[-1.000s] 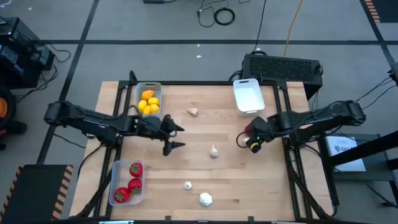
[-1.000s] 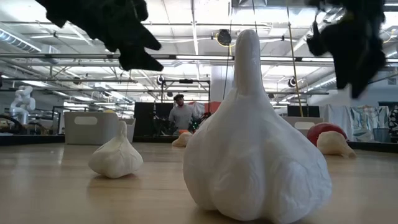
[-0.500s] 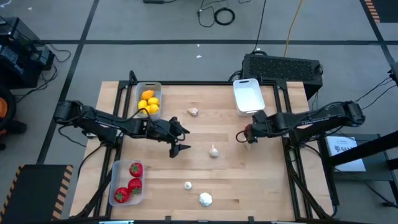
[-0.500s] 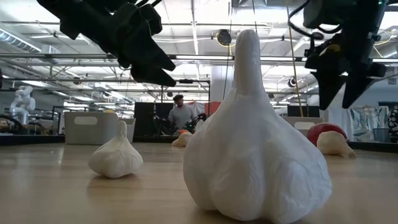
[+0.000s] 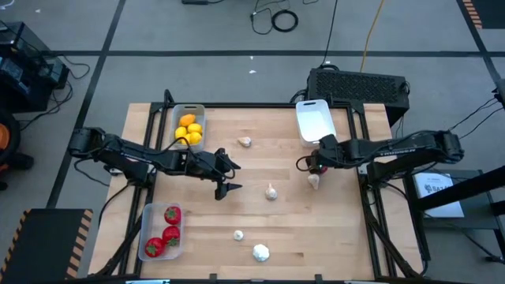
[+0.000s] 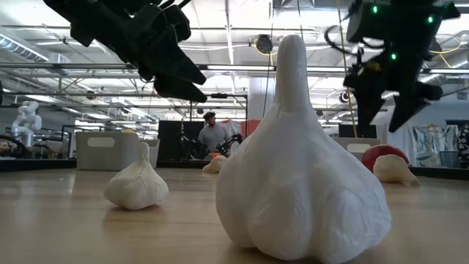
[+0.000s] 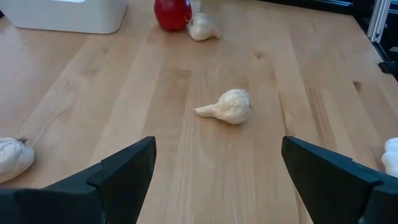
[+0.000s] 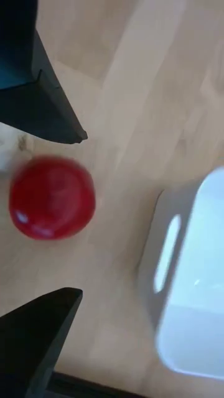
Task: Sort produce into baskets
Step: Put the red tomato into the transparent bin
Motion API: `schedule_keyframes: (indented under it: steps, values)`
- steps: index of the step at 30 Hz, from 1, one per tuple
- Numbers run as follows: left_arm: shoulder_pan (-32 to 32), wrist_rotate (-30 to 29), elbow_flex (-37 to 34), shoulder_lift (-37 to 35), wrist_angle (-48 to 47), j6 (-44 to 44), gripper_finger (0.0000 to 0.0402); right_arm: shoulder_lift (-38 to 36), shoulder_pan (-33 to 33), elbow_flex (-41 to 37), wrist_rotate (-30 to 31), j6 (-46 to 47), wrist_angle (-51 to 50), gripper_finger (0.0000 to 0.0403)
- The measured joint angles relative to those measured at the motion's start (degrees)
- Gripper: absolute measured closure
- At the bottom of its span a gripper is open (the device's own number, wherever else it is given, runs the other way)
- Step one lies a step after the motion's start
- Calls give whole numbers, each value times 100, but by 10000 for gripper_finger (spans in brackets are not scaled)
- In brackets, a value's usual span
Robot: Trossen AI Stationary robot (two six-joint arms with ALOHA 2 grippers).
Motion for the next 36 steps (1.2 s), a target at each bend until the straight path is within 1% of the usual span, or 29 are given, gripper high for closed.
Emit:
schedule_keyframes:
  steps: [3, 9, 11, 14, 16, 19, 23, 32, 36]
  values:
    - [0, 0, 0, 0, -2, 2, 49, 0, -79, -344, 2, 68, 313, 18]
    - [0, 0, 0, 0, -2, -3, 49, 2, -153, -880, -107, 24, 1283, 18]
    - [0, 0, 1, 0, -2, -1, 49, 2, -150, -1046, -205, 166, 1430, 18]
    - [0, -18, 2, 0, -2, 99, 49, 2, -153, -1269, -104, 445, 1487, 18]
    - [0, -90, 2, 0, -3, 125, 49, 2, -153, -1400, 8, 474, 1629, 18]
    - [0, -105, 2, 0, -4, 119, 49, 2, -150, -1529, -48, 470, 1940, 18]
    - [0, -109, 4, 0, -56, 118, 49, 2, -139, -1642, -316, 510, 2034, 18]
    - [0, -129, 4, 0, -54, 116, 49, 2, -137, -1698, -372, 462, 2040, 20]
    - [0, -129, 4, 0, -52, 116, 49, 2, -137, -1698, -459, 403, 2091, 39]
